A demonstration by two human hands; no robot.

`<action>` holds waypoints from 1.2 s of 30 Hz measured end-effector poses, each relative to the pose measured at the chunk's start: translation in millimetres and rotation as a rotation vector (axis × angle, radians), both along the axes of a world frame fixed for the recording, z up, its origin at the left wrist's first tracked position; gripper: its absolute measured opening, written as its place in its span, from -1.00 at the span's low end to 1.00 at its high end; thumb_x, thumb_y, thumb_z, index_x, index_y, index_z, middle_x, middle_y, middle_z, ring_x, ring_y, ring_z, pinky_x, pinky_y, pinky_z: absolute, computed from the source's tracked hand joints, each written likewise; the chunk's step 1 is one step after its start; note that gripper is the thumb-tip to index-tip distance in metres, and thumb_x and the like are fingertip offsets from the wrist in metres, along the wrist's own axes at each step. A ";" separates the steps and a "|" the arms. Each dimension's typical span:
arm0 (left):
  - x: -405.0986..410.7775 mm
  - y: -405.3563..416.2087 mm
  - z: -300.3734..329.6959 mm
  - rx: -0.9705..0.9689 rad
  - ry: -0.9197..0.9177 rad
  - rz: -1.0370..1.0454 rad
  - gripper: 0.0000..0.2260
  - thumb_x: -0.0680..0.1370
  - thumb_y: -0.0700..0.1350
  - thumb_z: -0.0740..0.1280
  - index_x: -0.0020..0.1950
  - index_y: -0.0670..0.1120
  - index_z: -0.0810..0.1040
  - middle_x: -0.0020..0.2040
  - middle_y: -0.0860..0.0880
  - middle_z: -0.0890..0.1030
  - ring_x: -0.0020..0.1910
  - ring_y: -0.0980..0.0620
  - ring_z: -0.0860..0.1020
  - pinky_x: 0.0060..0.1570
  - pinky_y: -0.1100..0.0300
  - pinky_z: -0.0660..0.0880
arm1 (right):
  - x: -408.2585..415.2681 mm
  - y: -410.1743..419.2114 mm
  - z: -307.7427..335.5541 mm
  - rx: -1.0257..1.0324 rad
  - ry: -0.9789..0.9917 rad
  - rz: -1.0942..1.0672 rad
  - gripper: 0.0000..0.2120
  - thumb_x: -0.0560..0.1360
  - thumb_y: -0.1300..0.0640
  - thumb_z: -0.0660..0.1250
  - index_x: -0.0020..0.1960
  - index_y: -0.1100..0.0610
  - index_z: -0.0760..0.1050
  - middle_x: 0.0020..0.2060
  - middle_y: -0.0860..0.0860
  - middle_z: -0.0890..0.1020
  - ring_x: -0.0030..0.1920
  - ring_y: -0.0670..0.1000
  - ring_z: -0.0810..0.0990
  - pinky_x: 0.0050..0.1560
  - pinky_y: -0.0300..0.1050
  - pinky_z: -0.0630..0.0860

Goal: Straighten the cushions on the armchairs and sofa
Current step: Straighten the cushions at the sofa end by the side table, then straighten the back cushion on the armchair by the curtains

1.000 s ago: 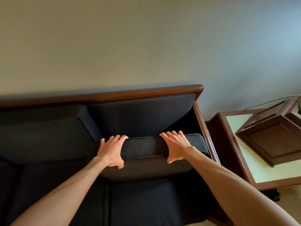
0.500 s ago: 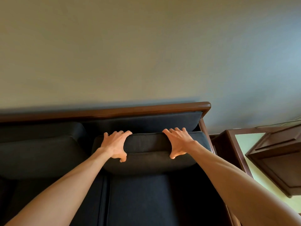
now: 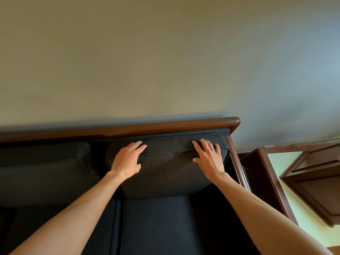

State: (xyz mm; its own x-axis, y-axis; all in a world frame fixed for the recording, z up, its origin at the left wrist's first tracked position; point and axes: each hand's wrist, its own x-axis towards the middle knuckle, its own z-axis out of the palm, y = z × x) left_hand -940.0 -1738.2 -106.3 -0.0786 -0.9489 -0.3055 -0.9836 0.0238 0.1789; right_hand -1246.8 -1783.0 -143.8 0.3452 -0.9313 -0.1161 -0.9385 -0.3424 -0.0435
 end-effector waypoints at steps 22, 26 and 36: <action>-21.4 6.7 21.1 0.194 0.014 0.102 -0.35 0.59 -0.19 0.30 0.59 -0.04 0.05 0.60 -0.07 0.04 0.58 -0.10 -0.01 0.52 -0.11 0.07 | 19.5 -10.5 31.0 0.351 0.110 0.010 -0.34 0.66 0.09 0.14 0.60 0.12 -0.18 0.59 0.15 -0.10 0.58 0.20 -0.17 0.49 0.35 -0.09; -29.5 11.3 58.4 0.205 0.041 0.094 -0.45 0.61 -0.07 0.28 0.57 -0.05 0.17 0.57 -0.08 0.19 0.56 -0.09 0.10 0.50 -0.12 0.13 | 26.4 0.6 76.1 0.369 0.080 0.027 -0.34 0.65 0.03 0.16 0.60 0.13 -0.13 0.58 0.16 -0.01 0.58 0.19 -0.10 0.49 0.32 -0.06; -71.7 13.1 308.5 -0.142 0.099 -0.078 -0.52 0.65 0.08 0.14 0.51 -0.12 0.30 0.49 -0.15 0.35 0.42 -0.17 0.36 0.39 0.02 0.31 | -22.3 56.4 345.7 0.057 -0.104 -0.141 -0.47 0.63 -0.04 0.20 0.51 0.17 0.23 0.39 0.22 0.44 0.36 0.25 0.44 0.33 0.17 0.40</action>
State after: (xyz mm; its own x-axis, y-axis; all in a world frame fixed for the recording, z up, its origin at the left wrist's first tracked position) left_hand -1011.6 -1725.0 202.2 -0.1768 -0.9717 -0.1565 -0.9556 0.1313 0.2639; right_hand -1269.1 -1726.6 201.9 0.2242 -0.9644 -0.1401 -0.9665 -0.2016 -0.1586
